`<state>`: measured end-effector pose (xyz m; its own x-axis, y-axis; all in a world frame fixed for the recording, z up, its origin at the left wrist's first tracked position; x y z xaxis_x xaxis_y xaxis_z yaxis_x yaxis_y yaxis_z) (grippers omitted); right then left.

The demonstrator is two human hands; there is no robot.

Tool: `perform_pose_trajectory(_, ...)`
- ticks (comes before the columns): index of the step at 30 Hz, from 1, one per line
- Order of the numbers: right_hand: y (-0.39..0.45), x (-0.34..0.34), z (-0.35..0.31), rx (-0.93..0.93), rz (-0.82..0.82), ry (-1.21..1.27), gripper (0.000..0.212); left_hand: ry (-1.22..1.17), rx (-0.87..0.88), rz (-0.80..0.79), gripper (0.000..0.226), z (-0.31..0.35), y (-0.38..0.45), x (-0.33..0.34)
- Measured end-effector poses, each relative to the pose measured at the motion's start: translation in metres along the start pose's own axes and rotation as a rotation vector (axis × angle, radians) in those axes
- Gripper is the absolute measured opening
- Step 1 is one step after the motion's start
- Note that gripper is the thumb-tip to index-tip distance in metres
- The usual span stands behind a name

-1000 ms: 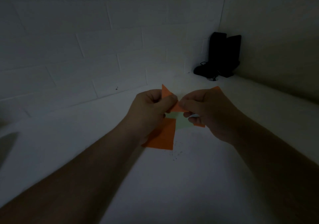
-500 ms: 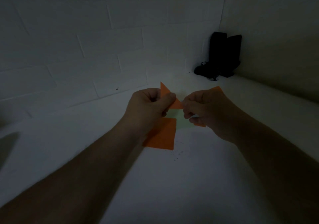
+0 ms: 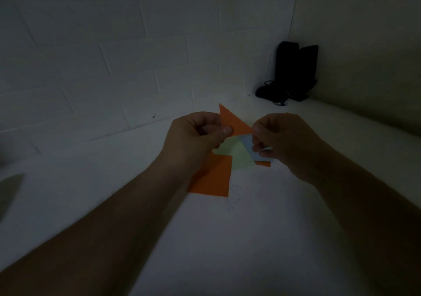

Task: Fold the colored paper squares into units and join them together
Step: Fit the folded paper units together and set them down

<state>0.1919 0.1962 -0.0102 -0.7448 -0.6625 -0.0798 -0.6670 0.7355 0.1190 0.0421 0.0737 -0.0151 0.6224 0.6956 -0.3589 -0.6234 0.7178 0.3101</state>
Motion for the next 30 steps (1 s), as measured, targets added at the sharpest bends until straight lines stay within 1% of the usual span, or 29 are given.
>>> perform_pose_trajectory(2, -0.003, 0.001, 0.002, 0.083, -0.033, 0.103, 0.019, 0.059, 0.096, 0.007, 0.016, 0.005, 0.000, -0.003)
perform_pose_trajectory(5, -0.006, 0.004, 0.004, 0.220, -0.108, 0.289, 0.022, 0.084, 0.215, 0.021, 0.020, 0.009, 0.000, -0.006)
perform_pose_trajectory(8, -0.003, 0.003, 0.006, 0.249, -0.113, 0.385, 0.012, 0.125, 0.269, 0.010, 0.020, 0.012, -0.002, -0.004)
perform_pose_trajectory(10, 0.000, 0.000, 0.008, 0.264, -0.083, 0.430, 0.008, 0.189, 0.320, 0.018, 0.030, 0.015, -0.003, -0.003)
perform_pose_trajectory(12, 0.000, -0.002, 0.011, 0.306, -0.112, 0.413, 0.009, 0.271, 0.390, 0.042, 0.036, 0.018, -0.005, -0.003)
perform_pose_trajectory(14, -0.007, 0.002, 0.013, 0.391, -0.258, 0.274, 0.021, 0.321, 0.454, 0.066, 0.034, 0.022, -0.006, -0.004)
perform_pose_trajectory(15, -0.012, 0.005, 0.015, 0.423, -0.339, 0.183, 0.025, 0.337, 0.470, 0.059, 0.032, 0.023, -0.007, -0.004)
perform_pose_trajectory(16, -0.014, 0.004, 0.016, 0.428, -0.386, 0.100, 0.026, 0.353, 0.457, 0.040, 0.033, 0.022, -0.008, -0.002)
perform_pose_trajectory(17, -0.013, -0.001, 0.016, 0.409, -0.366, 0.039, 0.024, 0.376, 0.421, 0.021, 0.037, 0.020, -0.007, 0.000)
perform_pose_trajectory(18, -0.007, -0.011, 0.016, 0.360, -0.278, -0.018, 0.020, 0.400, 0.371, 0.015, 0.039, 0.016, -0.006, 0.001)
perform_pose_trajectory(21, 0.015, -0.063, 0.012, 0.107, 0.141, -0.237, 0.016, 0.462, 0.216, 0.093, 0.031, 0.001, 0.001, -0.007)
perform_pose_trajectory(22, 0.019, -0.076, 0.012, 0.031, 0.239, -0.308, 0.018, 0.470, 0.173, 0.113, 0.029, -0.002, 0.003, -0.011)
perform_pose_trajectory(23, 0.021, -0.085, 0.013, -0.016, 0.300, -0.358, 0.020, 0.478, 0.147, 0.121, 0.027, -0.004, 0.004, -0.014)
perform_pose_trajectory(24, 0.023, -0.092, 0.017, -0.039, 0.332, -0.379, 0.022, 0.489, 0.134, 0.119, 0.025, -0.004, 0.005, -0.016)
perform_pose_trajectory(26, 0.027, -0.098, 0.025, -0.043, 0.346, -0.436, 0.025, 0.553, 0.131, 0.082, 0.021, -0.004, 0.004, -0.017)
perform_pose_trajectory(28, 0.033, -0.100, 0.033, -0.029, 0.331, -0.557, 0.027, 0.699, 0.172, -0.024, 0.019, -0.004, 0.003, -0.008)
perform_pose_trajectory(30, 0.036, -0.100, 0.041, 0.009, 0.311, -0.657, 0.029, 0.829, 0.287, -0.154, 0.027, -0.008, 0.004, 0.004)
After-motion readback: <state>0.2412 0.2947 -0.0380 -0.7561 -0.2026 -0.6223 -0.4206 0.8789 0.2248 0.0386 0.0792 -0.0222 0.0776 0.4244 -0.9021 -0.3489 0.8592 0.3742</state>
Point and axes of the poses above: each hand's wrist, its own y-axis towards the middle knuckle, its own x-axis out of the palm, z = x × y, the point moved 7 cm from there along y, towards the middle knuckle, and after that the axes turned 15 degrees about y, right-handed, at the moved point
